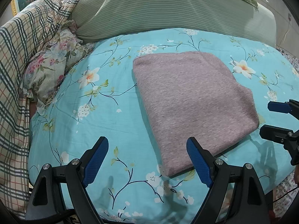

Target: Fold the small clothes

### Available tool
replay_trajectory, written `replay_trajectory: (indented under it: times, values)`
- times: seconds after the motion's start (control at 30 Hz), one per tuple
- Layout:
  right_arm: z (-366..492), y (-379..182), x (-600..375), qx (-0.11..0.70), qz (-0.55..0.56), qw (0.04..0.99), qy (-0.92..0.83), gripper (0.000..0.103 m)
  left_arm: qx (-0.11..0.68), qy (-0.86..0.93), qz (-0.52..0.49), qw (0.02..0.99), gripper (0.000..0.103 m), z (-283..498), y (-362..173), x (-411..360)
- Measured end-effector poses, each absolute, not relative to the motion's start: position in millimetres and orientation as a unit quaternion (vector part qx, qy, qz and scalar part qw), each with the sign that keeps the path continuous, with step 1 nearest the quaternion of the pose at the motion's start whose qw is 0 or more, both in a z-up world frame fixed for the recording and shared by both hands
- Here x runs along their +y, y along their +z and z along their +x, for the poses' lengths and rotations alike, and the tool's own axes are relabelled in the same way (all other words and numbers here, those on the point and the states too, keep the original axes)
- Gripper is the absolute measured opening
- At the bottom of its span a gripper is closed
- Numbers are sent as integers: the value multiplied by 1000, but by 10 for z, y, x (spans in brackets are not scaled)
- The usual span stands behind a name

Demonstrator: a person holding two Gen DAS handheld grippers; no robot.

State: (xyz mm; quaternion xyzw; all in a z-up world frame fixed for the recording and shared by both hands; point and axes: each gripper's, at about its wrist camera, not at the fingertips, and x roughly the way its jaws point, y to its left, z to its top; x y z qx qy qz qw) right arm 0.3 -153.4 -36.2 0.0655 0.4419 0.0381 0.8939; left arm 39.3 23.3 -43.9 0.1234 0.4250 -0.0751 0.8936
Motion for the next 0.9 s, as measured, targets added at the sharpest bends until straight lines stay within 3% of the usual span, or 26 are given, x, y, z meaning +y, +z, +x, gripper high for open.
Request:
replay_trajectory:
  times: [0.9]
  values:
    - [-27, -346, -1508, 442, 67, 894, 38, 98, 422, -77, 126, 894, 86, 358, -402, 219]
